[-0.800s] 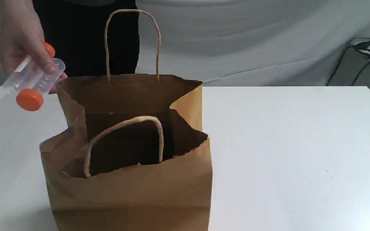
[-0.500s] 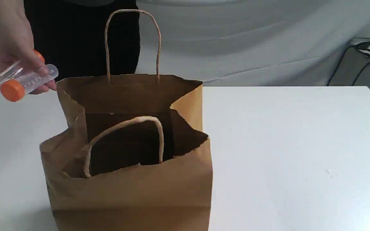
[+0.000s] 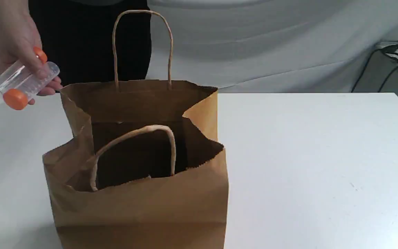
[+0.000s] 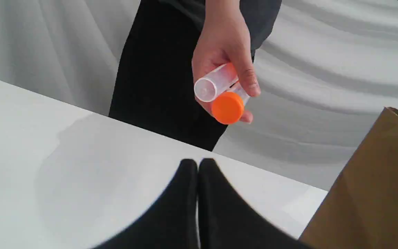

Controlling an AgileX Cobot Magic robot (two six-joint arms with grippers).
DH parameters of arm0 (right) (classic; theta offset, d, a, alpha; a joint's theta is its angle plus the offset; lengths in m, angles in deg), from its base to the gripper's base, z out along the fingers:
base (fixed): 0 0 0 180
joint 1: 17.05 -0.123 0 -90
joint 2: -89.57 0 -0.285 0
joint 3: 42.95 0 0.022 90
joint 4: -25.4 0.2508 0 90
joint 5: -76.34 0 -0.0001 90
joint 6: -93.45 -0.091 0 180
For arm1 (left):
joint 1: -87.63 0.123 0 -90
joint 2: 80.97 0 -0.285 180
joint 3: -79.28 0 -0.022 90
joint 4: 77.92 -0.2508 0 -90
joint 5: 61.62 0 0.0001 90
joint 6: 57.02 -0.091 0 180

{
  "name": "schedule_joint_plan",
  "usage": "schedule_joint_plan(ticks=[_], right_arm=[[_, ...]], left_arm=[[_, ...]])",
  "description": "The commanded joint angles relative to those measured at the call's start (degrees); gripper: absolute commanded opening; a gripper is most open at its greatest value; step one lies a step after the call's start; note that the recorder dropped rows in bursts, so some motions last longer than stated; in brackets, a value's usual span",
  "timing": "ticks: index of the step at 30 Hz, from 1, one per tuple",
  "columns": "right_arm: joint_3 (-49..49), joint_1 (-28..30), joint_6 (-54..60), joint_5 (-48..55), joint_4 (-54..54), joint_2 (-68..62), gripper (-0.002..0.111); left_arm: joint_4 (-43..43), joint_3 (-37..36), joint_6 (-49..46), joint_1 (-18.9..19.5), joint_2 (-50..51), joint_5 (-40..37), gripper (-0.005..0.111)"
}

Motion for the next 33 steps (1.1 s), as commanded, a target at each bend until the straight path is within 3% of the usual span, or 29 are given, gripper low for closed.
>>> schedule_joint_plan(ticks=[1, 8, 12, 18, 21, 24, 33], right_arm=[[8.30, -0.02, 17.22, 12.29, 11.14, -9.52, 0.000], [21.01, -0.02, 23.59, 31.57, 16.71, -27.65, 0.000], [24.19, -0.15, 23.59, 38.39, 19.81, -33.85, 0.012], [24.28, -8.93, 29.53, 38.41, 21.32, -38.10, 0.047], [24.28, -15.05, 31.53, 36.95, 18.97, -38.77, 0.049], [24.28, -20.54, 31.53, 29.10, 15.03, -39.07, 0.049], [24.28, -27.69, 31.38, 21.52, 14.89, -44.23, 0.049]], left_arm=[[0.60, -0.24, 0.39, 0.20, -0.23, 0.63, 0.000], [0.60, -0.24, 0.20, 0.20, -0.23, 0.63, 0.000], [0.60, -0.24, 0.20, 0.20, -0.23, 0.63, 0.000], [0.60, -0.24, 0.20, 0.20, -0.23, 0.63, 0.000], [0.60, -0.24, 0.20, 0.20, -0.23, 0.63, 0.000], [0.60, -0.24, 0.20, 0.20, -0.23, 0.63, 0.000], [0.60, -0.24, 0.20, 0.20, -0.23, 0.63, 0.000]])
